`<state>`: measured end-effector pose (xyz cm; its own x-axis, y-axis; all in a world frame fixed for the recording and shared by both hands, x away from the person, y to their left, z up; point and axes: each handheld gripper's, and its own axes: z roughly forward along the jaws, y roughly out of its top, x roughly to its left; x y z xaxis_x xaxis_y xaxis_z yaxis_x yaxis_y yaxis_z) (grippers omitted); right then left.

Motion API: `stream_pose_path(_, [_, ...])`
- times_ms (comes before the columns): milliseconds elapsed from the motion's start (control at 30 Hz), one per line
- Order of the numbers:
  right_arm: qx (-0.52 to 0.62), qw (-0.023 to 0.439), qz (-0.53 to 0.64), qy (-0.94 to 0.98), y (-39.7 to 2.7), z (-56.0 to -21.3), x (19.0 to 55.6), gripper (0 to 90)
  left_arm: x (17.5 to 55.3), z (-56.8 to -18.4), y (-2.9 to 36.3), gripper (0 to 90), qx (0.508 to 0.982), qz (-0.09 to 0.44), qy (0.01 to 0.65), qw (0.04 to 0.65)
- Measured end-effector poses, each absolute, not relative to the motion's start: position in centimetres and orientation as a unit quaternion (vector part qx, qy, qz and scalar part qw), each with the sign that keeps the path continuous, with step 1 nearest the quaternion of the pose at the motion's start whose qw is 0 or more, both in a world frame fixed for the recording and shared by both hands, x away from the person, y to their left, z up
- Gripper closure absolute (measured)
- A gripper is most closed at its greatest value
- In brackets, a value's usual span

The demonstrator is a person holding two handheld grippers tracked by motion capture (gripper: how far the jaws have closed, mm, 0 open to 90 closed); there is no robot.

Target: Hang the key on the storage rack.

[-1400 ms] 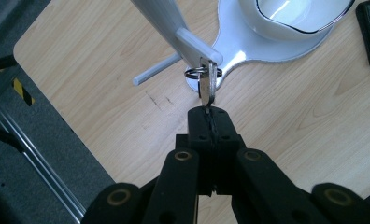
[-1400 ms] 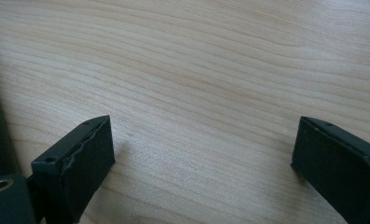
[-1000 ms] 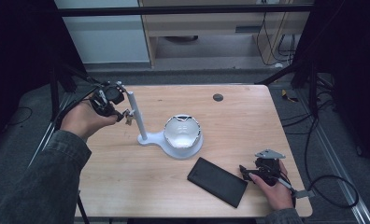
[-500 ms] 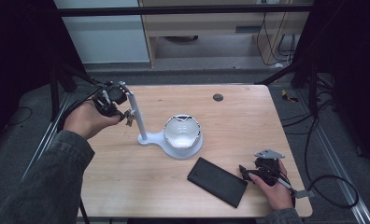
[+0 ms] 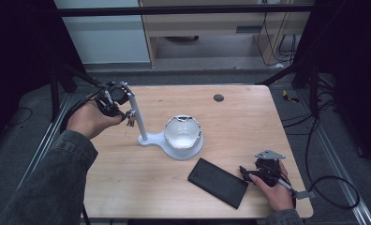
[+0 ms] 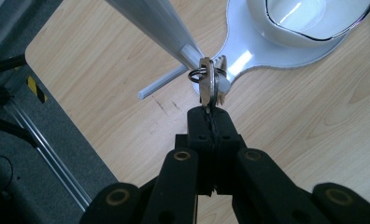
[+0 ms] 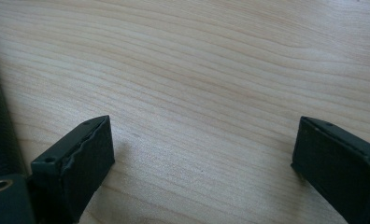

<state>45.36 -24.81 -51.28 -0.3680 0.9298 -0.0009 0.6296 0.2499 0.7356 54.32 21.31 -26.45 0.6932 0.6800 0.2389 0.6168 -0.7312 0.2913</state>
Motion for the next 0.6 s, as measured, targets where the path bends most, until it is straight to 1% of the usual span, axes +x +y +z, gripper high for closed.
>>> stream_pose_path(233, [0.514,0.226,0.332,0.758,-24.8,-51.3,45.4,5.6,54.5,-27.3,22.3,88.8,0.909,0.158,0.365,0.124])
stream_pose_path(400, [0.514,0.226,0.332,0.758,-24.8,-51.3,45.4,5.5,54.2,-27.4,22.7,87.8,0.905,0.162,0.366,0.142])
stream_pose_path(433, [0.514,0.226,0.332,0.758,-24.8,-51.3,45.4,5.5,54.1,-27.5,22.7,85.4,0.903,0.166,0.366,0.151])
stream_pose_path(467, [0.514,0.226,0.332,0.758,-24.8,-51.3,45.4,5.5,53.8,-27.6,22.8,80.1,0.899,0.171,0.369,0.16])
stream_pose_path(500, [0.514,0.225,0.331,0.759,-24.8,-51.3,45.4,5.4,53.6,-27.7,22.9,71.4,0.898,0.182,0.364,0.168])
stream_pose_path(533, [0.514,0.225,0.331,0.759,-24.8,-51.3,45.4,5.4,53.3,-27.8,23.1,71.4,0.896,0.19,0.359,0.179])
stream_pose_path(600, [0.514,0.225,0.331,0.759,-24.8,-51.3,45.4,5.2,52.5,-28.0,23.5,62.9,0.891,0.206,0.355,0.195])
